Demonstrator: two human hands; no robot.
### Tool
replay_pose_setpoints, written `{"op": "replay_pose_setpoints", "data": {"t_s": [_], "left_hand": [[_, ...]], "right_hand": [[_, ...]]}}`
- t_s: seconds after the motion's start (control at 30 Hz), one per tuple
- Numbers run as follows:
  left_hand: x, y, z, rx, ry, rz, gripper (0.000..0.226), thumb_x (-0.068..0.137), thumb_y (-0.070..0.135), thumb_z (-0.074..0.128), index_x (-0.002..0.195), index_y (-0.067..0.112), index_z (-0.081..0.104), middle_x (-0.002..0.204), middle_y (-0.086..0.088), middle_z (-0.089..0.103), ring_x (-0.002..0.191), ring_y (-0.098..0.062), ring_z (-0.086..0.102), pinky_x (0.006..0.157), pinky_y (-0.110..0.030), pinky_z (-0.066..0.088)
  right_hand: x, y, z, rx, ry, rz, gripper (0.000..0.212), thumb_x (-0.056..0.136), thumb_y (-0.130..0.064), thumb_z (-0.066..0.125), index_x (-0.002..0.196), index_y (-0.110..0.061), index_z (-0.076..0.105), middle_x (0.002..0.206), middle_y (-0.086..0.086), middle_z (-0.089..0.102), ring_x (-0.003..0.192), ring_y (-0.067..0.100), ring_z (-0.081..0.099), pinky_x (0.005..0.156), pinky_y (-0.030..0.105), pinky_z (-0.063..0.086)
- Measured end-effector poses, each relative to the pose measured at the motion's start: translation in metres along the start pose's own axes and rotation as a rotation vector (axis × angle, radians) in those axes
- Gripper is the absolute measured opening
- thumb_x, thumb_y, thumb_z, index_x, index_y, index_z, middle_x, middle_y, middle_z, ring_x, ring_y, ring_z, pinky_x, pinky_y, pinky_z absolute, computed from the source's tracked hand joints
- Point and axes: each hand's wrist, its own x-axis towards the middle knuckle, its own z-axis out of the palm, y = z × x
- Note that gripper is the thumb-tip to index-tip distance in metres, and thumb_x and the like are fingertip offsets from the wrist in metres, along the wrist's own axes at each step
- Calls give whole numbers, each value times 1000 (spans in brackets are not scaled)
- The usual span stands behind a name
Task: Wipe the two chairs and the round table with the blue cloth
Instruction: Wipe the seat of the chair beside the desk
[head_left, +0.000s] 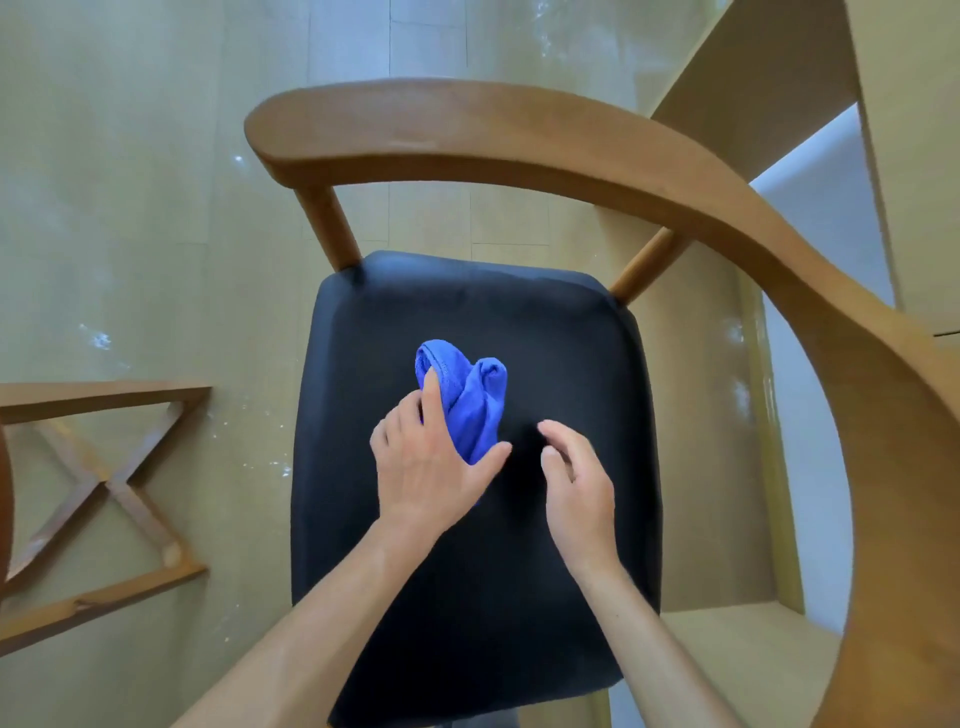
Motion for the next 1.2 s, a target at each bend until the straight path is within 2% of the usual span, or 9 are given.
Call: {"op": "replay_pose_setpoints", "data": {"t_s": [0.07, 0.13, 0.27, 0.47, 0.63, 0.93, 1.03, 1.1, 1.2], "left_hand": [[3, 11, 9, 103, 15, 22, 103, 71, 61, 71, 151, 15, 24, 143, -12, 39, 116, -30, 49, 93, -43, 41], [7, 18, 14, 118, 45, 73, 88, 72, 40, 77, 147, 16, 37, 138, -19, 45, 93, -34, 57, 74, -43, 48], [30, 23, 10, 67, 151, 269, 70, 58, 8, 80, 126, 12, 63, 122, -22, 59, 74, -36, 59, 61, -42, 50], [145, 40, -21, 233, 166, 349, 58, 75, 14, 64, 132, 18, 53, 139, -13, 46, 98, -40, 55, 77, -45, 42], [179, 46, -12, 273, 21, 482, 50, 78, 35, 66, 125, 22, 53, 136, -11, 41, 102, -35, 52, 73, -41, 43], [24, -54, -6, 166, -109, 808, 35, 57, 17, 70, 91, 21, 66, 120, -9, 50, 81, -31, 59, 62, -35, 51], [-52, -103, 7, 224, -313, 897, 33, 62, 30, 66, 93, 32, 54, 110, 2, 49, 83, -19, 59, 61, -26, 53], [-75, -117, 8, 338, -325, 874, 23, 76, 43, 45, 99, 40, 46, 103, 9, 48, 87, -10, 50, 62, -17, 54], [-63, -115, 4, 296, -228, 978, 19, 81, 19, 38, 87, 31, 50, 101, 3, 50, 80, -17, 49, 57, -25, 50]], "right_hand": [[13, 20, -8, -362, 84, -209, 36, 94, -14, 54, 129, -19, 58, 144, -6, 45, 137, 10, 35, 113, 40, 32], [26, 38, -9, -649, 51, -380, 47, 92, -19, 59, 138, -17, 51, 153, 6, 35, 144, 25, 26, 116, 46, 25], [37, 64, 3, -883, -47, -427, 54, 95, -36, 44, 147, -21, 39, 158, 9, 24, 147, 29, 17, 117, 53, 18], [46, 90, 15, -936, 37, -482, 62, 91, -41, 40, 149, -24, 30, 159, 9, 22, 147, 30, 16, 115, 55, 17], [49, 96, 18, -923, 81, -516, 63, 88, -41, 42, 147, -24, 33, 158, 9, 24, 147, 30, 18, 116, 54, 16], [47, 89, 16, -910, 100, -513, 60, 85, -38, 43, 143, -21, 40, 155, 11, 31, 144, 31, 24, 114, 55, 18], [46, 88, 17, -913, 113, -510, 60, 86, -38, 42, 143, -21, 37, 154, 11, 31, 144, 32, 24, 115, 55, 17], [46, 88, 19, -920, 120, -513, 60, 87, -38, 41, 144, -21, 36, 155, 11, 30, 144, 32, 23, 115, 54, 16], [45, 90, 20, -930, 133, -514, 60, 87, -38, 40, 144, -21, 35, 155, 11, 29, 145, 32, 21, 116, 53, 14]]}}
